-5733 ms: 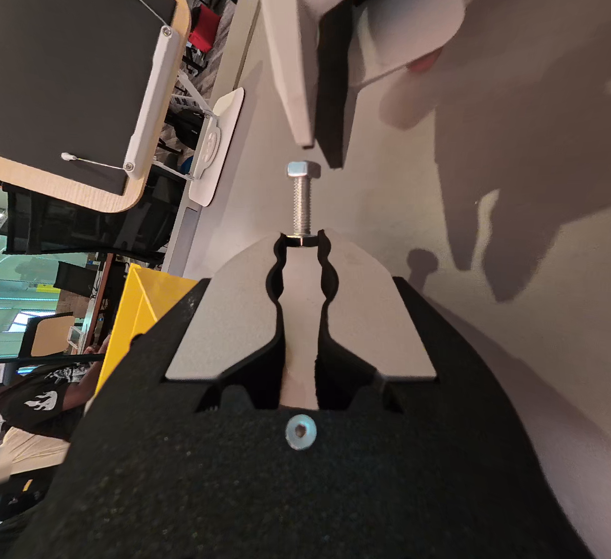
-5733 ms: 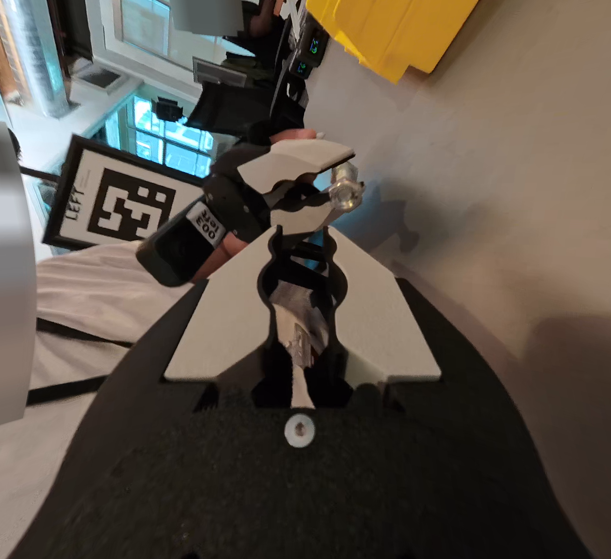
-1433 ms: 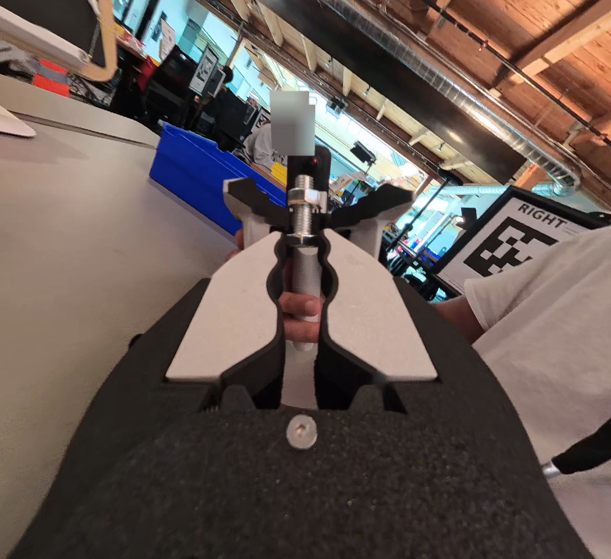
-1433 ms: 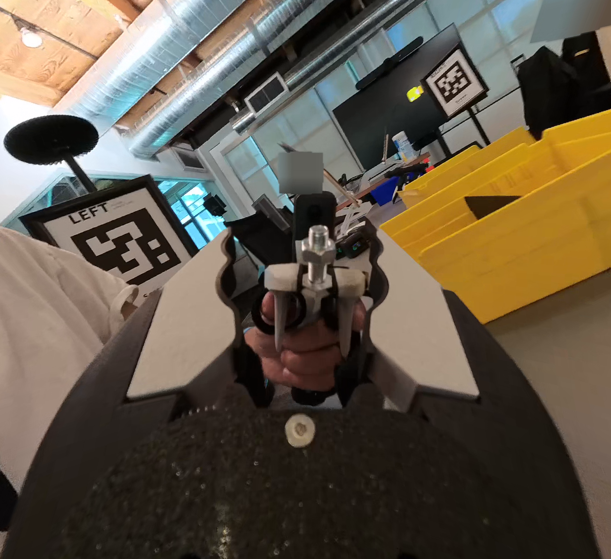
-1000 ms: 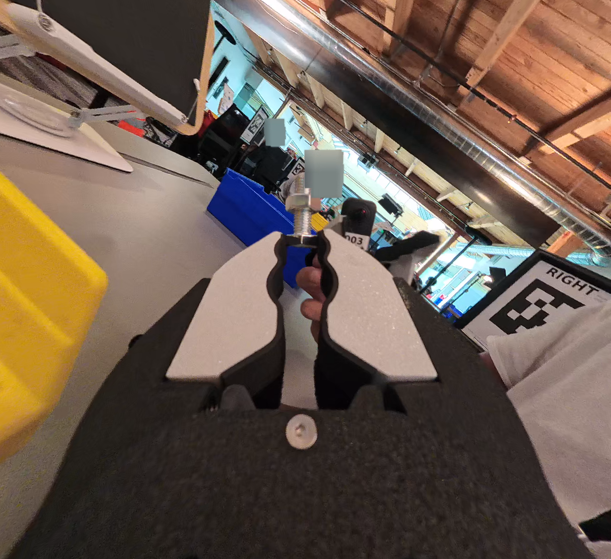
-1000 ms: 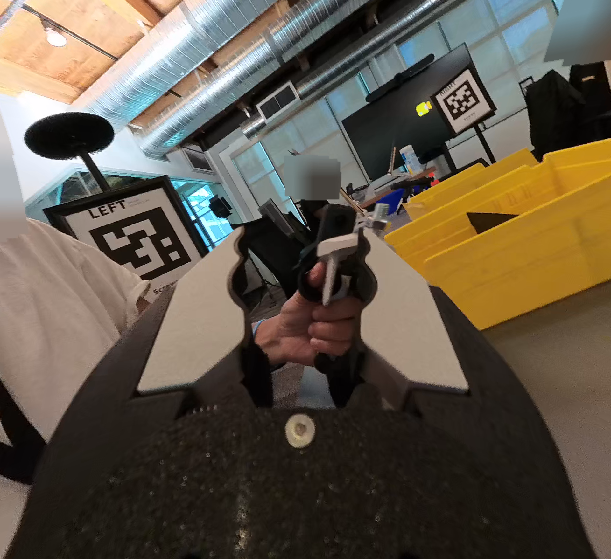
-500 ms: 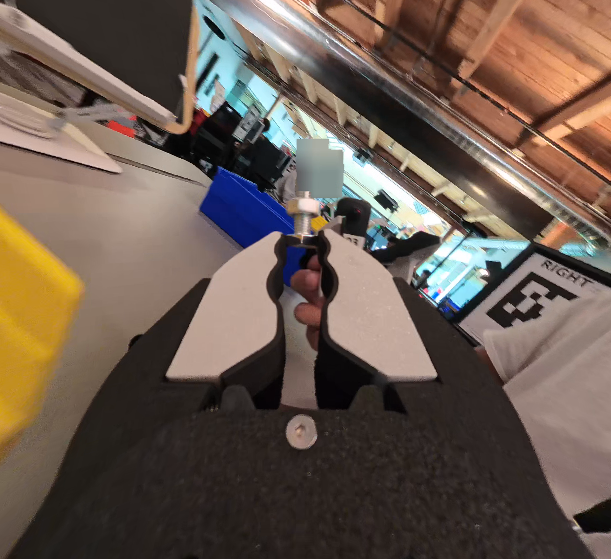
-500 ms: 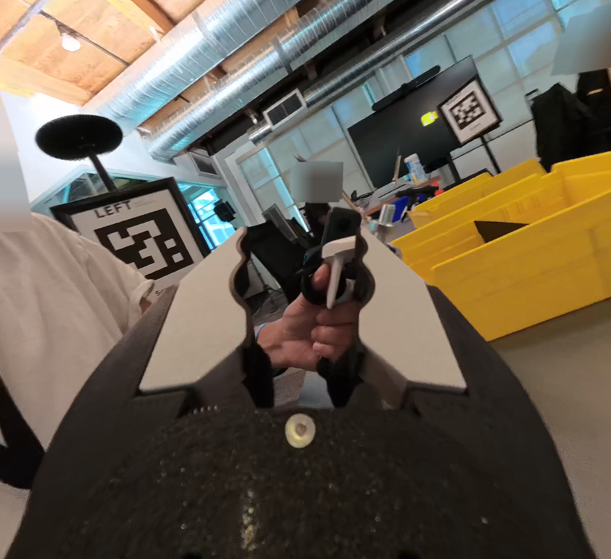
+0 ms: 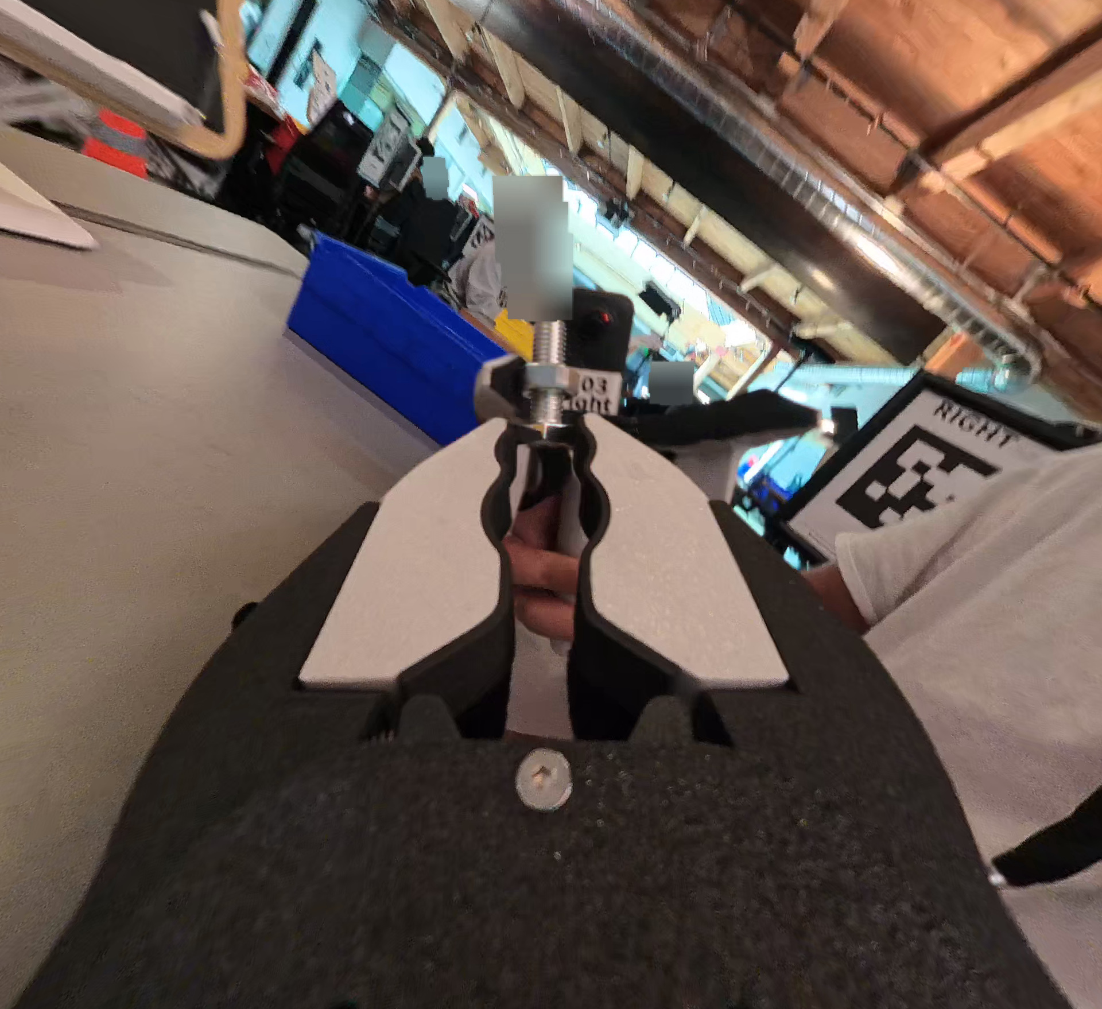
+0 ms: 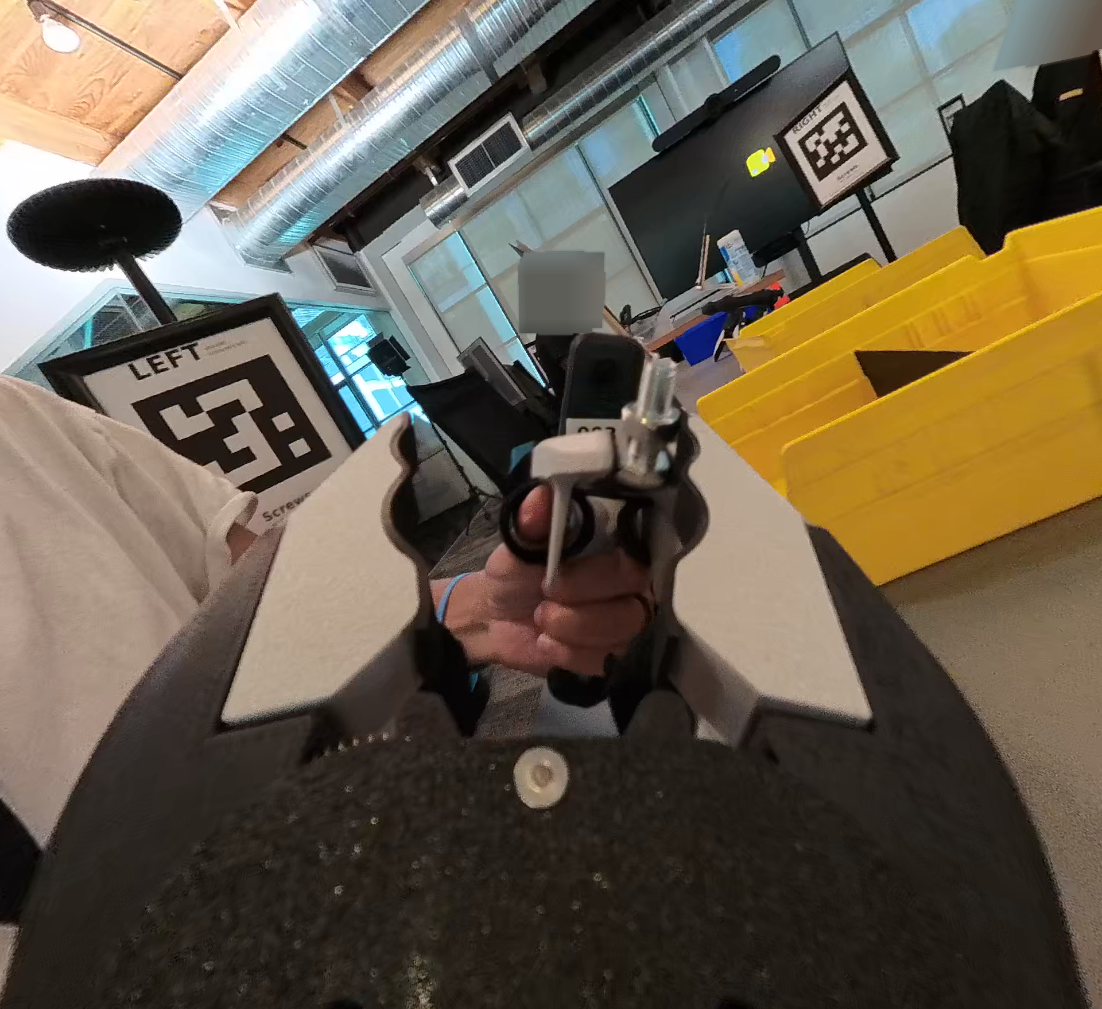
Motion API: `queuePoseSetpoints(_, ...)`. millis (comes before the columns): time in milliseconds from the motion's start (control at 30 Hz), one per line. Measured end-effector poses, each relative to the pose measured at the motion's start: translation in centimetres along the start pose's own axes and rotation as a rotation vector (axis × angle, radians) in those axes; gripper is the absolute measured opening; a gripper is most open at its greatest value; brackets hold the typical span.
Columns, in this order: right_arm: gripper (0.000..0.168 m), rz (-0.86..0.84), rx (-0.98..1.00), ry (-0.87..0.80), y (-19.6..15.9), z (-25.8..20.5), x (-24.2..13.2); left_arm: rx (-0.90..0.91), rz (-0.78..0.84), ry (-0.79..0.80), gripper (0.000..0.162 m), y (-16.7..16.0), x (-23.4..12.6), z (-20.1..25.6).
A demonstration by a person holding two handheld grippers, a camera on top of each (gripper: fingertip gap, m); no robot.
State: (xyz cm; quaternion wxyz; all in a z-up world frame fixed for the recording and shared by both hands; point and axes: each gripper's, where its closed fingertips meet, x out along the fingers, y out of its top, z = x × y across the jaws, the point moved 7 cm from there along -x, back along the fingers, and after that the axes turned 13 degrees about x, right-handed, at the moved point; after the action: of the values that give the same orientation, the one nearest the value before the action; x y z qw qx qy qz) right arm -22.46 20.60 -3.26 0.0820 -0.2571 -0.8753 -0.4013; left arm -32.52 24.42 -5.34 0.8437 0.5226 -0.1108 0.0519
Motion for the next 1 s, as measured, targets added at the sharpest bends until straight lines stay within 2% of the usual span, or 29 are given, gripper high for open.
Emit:
queuePoseSetpoints(33,0.086,0.007,0.000,0.005,0.2,-0.1,-0.3,-0.016,0.037,0.033,0.018,0.6,-0.8,-0.7)
queuePoseSetpoints(67,0.069,0.005,-0.005,0.063,0.3,-0.7,-0.7,-0.028,0.065,0.080,0.017,1.0,-1.7,-1.5)
queuePoseSetpoints(200,0.063,0.008,-0.028,0.023,1.2,-0.5,-1.7,-0.065,0.130,0.170,0.017,2.2,-4.2,-3.5)
queuePoseSetpoints(267,0.059,0.011,-0.023,-0.014,1.4,0.2,-1.9,-0.046,0.100,0.145,0.017,2.0,-3.6,-3.1)
queuePoseSetpoints(333,0.047,0.004,-0.001,-0.074,1.4,1.1,-2.1,-0.028,0.048,0.094,0.017,1.3,-2.5,-2.2)
queuePoseSetpoints(467,0.042,0.038,0.097,-0.067,1.5,2.0,-2.6,0.002,-0.034,-0.028,0.017,0.0,-0.3,-0.1)
queuePoseSetpoints(567,0.038,0.021,0.112,-0.048,1.4,1.9,-2.6,0.047,-0.104,-0.059,0.017,-1.0,0.8,0.9)
queuePoseSetpoints(600,0.028,0.009,0.104,-0.040,1.4,1.7,-2.6,0.050,-0.112,-0.063,0.017,-1.1,1.0,1.1)
queuePoseSetpoints(633,0.009,-0.015,0.087,-0.037,1.3,1.5,-2.6,0.045,-0.114,-0.061,0.017,-1.2,1.1,1.1)
queuePoseSetpoints(767,0.008,-0.058,0.016,-0.123,1.5,1.7,-3.0,0.031,-0.106,-0.025,0.018,-1.2,1.0,0.7)
queuePoseSetpoints(800,0.009,-0.047,0.004,-0.147,1.8,1.8,-3.3,0.051,-0.106,-0.014,0.024,-1.1,0.9,0.6)
queuePoseSetpoints(900,0.009,0.001,-0.064,-0.197,4.2,1.2,-4.5,0.143,-0.137,0.059,0.052,-0.9,0.7,0.5)
queuePoseSetpoints(1000,0.009,0.051,-0.243,-0.311,9.7,-1.5,-7.1,0.189,-0.163,0.085,0.053,-1.1,0.5,0.5)
